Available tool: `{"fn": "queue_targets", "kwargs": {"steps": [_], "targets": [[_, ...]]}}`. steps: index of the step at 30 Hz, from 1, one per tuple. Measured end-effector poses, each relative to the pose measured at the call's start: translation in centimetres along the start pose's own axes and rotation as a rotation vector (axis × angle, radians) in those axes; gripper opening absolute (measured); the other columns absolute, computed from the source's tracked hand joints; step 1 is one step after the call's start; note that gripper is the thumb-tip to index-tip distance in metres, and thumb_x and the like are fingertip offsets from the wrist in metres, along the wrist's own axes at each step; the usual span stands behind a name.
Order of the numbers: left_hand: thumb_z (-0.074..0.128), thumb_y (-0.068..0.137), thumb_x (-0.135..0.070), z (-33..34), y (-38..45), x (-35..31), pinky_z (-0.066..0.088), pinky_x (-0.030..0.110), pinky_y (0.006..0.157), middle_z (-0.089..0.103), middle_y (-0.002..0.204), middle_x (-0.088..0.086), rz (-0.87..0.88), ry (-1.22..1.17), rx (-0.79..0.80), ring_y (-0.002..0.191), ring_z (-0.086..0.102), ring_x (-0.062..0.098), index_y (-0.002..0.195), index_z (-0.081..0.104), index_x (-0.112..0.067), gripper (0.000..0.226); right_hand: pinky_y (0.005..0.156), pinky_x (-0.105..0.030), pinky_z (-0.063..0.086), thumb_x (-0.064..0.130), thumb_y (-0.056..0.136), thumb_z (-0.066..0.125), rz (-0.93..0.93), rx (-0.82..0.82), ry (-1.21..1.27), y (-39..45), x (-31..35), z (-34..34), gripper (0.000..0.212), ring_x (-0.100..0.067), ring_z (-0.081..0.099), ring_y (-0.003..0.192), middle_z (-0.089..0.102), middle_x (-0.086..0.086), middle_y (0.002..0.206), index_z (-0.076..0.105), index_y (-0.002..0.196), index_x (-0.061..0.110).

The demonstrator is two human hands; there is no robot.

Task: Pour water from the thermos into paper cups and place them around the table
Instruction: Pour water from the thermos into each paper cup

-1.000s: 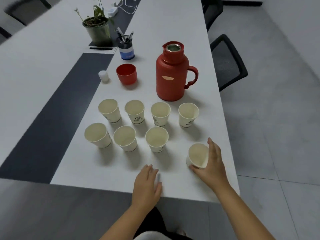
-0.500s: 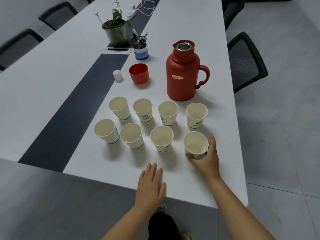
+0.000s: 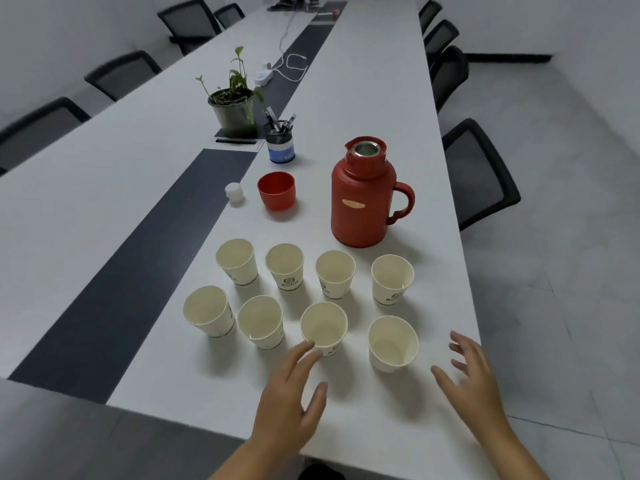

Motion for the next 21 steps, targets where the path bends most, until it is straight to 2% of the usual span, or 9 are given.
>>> {"fn": "queue_targets", "kwargs": {"steps": [2,5,7,9,13,15,17,19,21], "targets": [[0.053,0.077,-0.023,-1.6,3.9,-0.1,0.035,0.016,0.092,0.055,0.112,0.005,-0.011,-0.070,-0.078,0.105,0.049,0.010,0.108,0.059,-0.005,0.037,0.088,-0.034,0.041,-0.005,0.076,0.064,-0.004,-0.066,0.020,2.7,1.2,-1.3,0.045,-0.028,0.051,0.104,0.050,-0.015,0.120,0.050,0.117,0.002],[0.056,0.076,-0.019,-2.1,10.6,1.3,0.040,0.028,0.094,0.056,0.113,0.007,-0.092,-0.125,-0.116,0.109,0.053,0.017,0.110,0.059,0.002,0.040,0.088,-0.032,0.041,-0.002,0.080,0.060,-0.045,-0.106,0.048,8.0,4.7,-1.5,0.038,-0.020,0.049,0.102,0.051,-0.012,0.120,0.051,0.117,0.003],[0.056,0.077,-0.019,-1.1,15.2,3.0,0.041,0.035,0.095,0.054,0.119,0.006,-0.166,-0.148,-0.066,0.113,0.051,0.023,0.118,0.054,-0.002,0.044,0.088,-0.030,0.040,-0.001,0.081,0.059,-0.073,-0.109,0.042,11.9,7.2,-0.8,0.039,-0.017,0.048,0.101,0.051,-0.010,0.119,0.050,0.118,0.004],[0.062,0.082,-0.021,0.6,19.6,5.2,0.040,0.036,0.100,0.049,0.127,0.005,-0.233,-0.181,0.002,0.120,0.046,0.022,0.127,0.046,-0.008,0.050,0.091,-0.029,0.039,0.000,0.082,0.058,-0.089,-0.099,0.018,15.9,9.4,0.2,0.041,-0.018,0.048,0.105,0.050,-0.011,0.121,0.048,0.121,0.003],[0.074,0.073,-0.032,4.3,27.0,8.8,0.034,0.037,0.108,0.031,0.146,0.003,-0.348,-0.221,0.169,0.133,0.033,0.018,0.142,0.023,-0.015,0.087,0.097,-0.025,0.034,0.005,0.080,0.062,-0.062,-0.015,-0.088,22.9,11.4,2.8,0.052,-0.022,0.044,0.117,0.043,-0.009,0.128,0.041,0.128,0.006],[0.079,0.065,-0.035,5.7,29.6,9.6,0.034,0.028,0.108,0.032,0.145,-0.004,-0.357,-0.272,0.237,0.132,0.033,0.013,0.141,0.022,-0.024,0.096,0.086,-0.009,0.036,0.002,0.077,0.064,-0.016,0.037,-0.079,25.3,11.5,3.9,0.049,-0.013,0.054,0.102,0.046,-0.005,0.119,0.045,0.122,0.007],[0.081,0.052,-0.038,6.6,31.5,9.2,0.035,0.003,0.092,0.041,0.130,-0.022,-0.266,-0.376,0.281,0.118,0.043,-0.004,0.124,0.030,-0.046,0.088,0.062,-0.003,0.043,-0.006,0.074,0.062,0.052,0.067,0.012,27.0,10.7,4.7,0.029,-0.007,0.059,0.074,0.056,-0.005,0.097,0.053,0.096,0.012],[0.079,0.041,-0.035,7.6,32.7,9.3,0.035,-0.004,0.080,0.046,0.119,-0.023,-0.219,-0.464,0.321,0.110,0.045,-0.014,0.114,0.031,-0.050,0.088,0.054,-0.015,0.048,-0.011,0.073,0.060,0.094,0.038,0.081,28.3,9.7,4.9,0.028,-0.024,0.061,0.065,0.054,-0.007,0.069,0.047,0.066,0.013],[0.078,0.036,-0.032,8.1,33.2,9.5,0.036,-0.003,0.079,0.047,0.120,-0.019,-0.203,-0.523,0.322,0.110,0.044,-0.016,0.115,0.030,-0.048,0.094,0.064,-0.044,0.054,-0.013,0.073,0.056,0.121,0.024,0.121,29.1,8.9,5.1,0.033,-0.046,0.061,0.072,0.048,-0.012,0.061,0.041,0.057,0.011]]}}
Point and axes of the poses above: each hand's wrist, its own y-axis towards the middle knuckle, its own z-axis out of the palm, x = y × z, the point moved 8 cm from there along y, towards the middle knuckle
